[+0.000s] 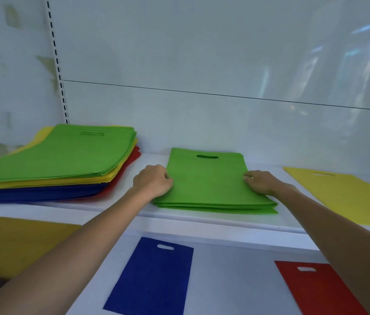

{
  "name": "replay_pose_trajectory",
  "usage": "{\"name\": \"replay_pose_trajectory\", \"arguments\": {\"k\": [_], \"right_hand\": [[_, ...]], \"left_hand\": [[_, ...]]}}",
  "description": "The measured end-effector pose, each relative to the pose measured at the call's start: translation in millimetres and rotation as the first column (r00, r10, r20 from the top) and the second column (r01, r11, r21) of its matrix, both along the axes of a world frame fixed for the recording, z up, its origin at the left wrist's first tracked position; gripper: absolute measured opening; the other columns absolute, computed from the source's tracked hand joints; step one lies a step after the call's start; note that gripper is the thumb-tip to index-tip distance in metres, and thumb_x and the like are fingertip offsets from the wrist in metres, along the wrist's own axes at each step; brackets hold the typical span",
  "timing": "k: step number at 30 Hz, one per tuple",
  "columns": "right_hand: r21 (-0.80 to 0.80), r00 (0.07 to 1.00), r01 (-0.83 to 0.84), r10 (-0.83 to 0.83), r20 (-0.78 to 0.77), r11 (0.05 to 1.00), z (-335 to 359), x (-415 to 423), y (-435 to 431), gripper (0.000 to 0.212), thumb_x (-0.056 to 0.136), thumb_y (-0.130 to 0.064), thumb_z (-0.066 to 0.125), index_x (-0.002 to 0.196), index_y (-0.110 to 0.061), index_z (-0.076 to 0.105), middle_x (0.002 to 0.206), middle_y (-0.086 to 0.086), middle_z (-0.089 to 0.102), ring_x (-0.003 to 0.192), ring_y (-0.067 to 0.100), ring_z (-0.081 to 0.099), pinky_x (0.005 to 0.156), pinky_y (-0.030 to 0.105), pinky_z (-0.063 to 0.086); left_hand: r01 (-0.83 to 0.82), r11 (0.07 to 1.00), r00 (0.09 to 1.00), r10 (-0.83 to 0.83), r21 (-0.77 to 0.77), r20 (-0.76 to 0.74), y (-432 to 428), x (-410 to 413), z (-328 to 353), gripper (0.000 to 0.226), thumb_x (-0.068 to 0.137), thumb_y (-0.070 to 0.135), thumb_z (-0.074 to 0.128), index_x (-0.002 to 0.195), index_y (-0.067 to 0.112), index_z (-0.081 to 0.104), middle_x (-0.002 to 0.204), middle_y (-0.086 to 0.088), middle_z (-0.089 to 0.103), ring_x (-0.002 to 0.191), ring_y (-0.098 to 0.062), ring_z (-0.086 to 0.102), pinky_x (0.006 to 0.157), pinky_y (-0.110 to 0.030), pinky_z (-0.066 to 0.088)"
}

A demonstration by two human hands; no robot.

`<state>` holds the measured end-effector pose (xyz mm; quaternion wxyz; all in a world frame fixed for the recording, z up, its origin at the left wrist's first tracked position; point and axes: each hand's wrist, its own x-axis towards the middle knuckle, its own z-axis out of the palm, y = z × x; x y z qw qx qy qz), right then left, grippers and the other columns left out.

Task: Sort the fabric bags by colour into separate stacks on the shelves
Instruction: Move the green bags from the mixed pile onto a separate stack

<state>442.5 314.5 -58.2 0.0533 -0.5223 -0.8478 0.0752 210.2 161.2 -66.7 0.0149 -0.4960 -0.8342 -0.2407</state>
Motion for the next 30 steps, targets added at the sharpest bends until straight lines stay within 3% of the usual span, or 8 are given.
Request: {"name": "replay_pose_trajectory", "arguments": {"k": [3,7,16,21,23,25,27,30], "right_hand": [[0.070,0.996,0.020,-0.014,-0.085,0.997,8.1,-6.4,3.7,0.041,0.102,-0.022,0.030,0.130,0.001,0.048,0.140,0.017,0.045,0.129,0.030,0.040,0.104,0.033,0.030],[0.178,0.972,0.023,0.019,-0.233,0.984,24.6,-35.2,4.7,0.038,0.099,-0.020,0.038,0.128,-0.001,0.051,0.134,0.017,0.051,0.123,0.031,0.046,0.100,0.035,0.036],[0.187,0.929,-0.117,0.175,-0.327,0.975,43.7,-163.2,-37.2,0.038,0.095,-0.030,0.046,0.129,-0.013,0.051,0.129,0.011,0.055,0.120,0.028,0.048,0.101,0.038,0.040],[0.152,0.898,-0.145,0.194,-0.395,0.978,45.6,-233.2,-65.5,0.036,0.092,-0.029,0.051,0.123,-0.012,0.054,0.122,0.013,0.058,0.110,0.028,0.054,0.094,0.037,0.045],[0.133,0.877,-0.168,0.210,-0.432,0.977,42.4,-258.4,-77.4,0.036,0.091,-0.022,0.051,0.123,-0.009,0.053,0.122,0.015,0.056,0.102,0.030,0.056,0.081,0.032,0.048],[0.096,0.875,-0.179,0.202,-0.439,0.979,38.9,-278.9,-88.1,0.035,0.091,-0.015,0.048,0.124,-0.003,0.051,0.121,0.018,0.055,0.095,0.030,0.056,0.067,0.027,0.046],[0.044,0.880,-0.171,0.173,-0.443,0.984,36.0,-294.6,-96.1,0.029,0.091,-0.012,0.046,0.114,0.004,0.055,0.111,0.023,0.060,0.091,0.032,0.059,0.070,0.031,0.046],[-0.021,0.881,-0.140,0.115,-0.459,0.990,33.3,-312.0,-105.3,0.030,0.094,-0.023,0.049,0.072,-0.002,0.053,0.077,0.016,0.060,0.080,0.030,0.059,0.061,0.030,0.045]], "left_hand": [[-0.011,0.999,1.000,0.012,0.031,-0.027,-0.7,-7.6,8.8,0.023,0.085,0.024,0.051,0.094,0.014,0.070,0.092,-0.004,0.061,0.098,-0.028,0.061,0.071,-0.028,0.043],[0.029,0.995,0.998,-0.023,0.091,-0.066,-10.0,-28.9,28.2,0.022,0.083,0.020,0.052,0.085,0.011,0.072,0.098,-0.010,0.069,0.093,-0.029,0.062,0.076,-0.033,0.049],[0.003,0.971,1.000,0.004,0.239,-0.030,-78.3,-140.6,75.1,0.020,0.088,0.015,0.054,0.098,0.012,0.071,0.108,-0.005,0.068,0.099,-0.021,0.060,0.083,-0.025,0.041],[-0.191,0.980,0.981,0.192,0.058,-0.012,-128.8,-219.2,57.9,0.016,0.086,0.018,0.055,0.096,0.020,0.067,0.107,-0.009,0.063,0.101,-0.025,0.057,0.086,-0.030,0.043],[-0.274,0.960,0.962,0.274,-0.055,-0.020,-147.0,-244.3,51.7,0.010,0.085,0.024,0.059,0.092,0.017,0.062,0.105,-0.012,0.061,0.097,-0.026,0.057,0.080,-0.029,0.042],[-0.302,0.948,0.951,0.307,-0.099,0.038,-158.6,-264.2,48.3,0.028,0.084,0.033,0.066,0.097,0.009,0.063,0.106,-0.013,0.061,0.100,-0.027,0.057,0.079,-0.029,0.040],[-0.300,0.950,0.948,0.306,-0.083,0.085,-165.8,-276.5,47.0,0.044,0.081,0.039,0.068,0.107,0.003,0.064,0.114,-0.015,0.062,0.107,-0.028,0.057,0.082,-0.029,0.041],[-0.302,0.946,0.944,0.314,-0.117,0.103,-170.4,-289.7,45.1,0.067,0.076,0.055,0.066,0.117,0.002,0.057,0.123,-0.014,0.059,0.113,-0.028,0.055,0.090,-0.031,0.043]]}}
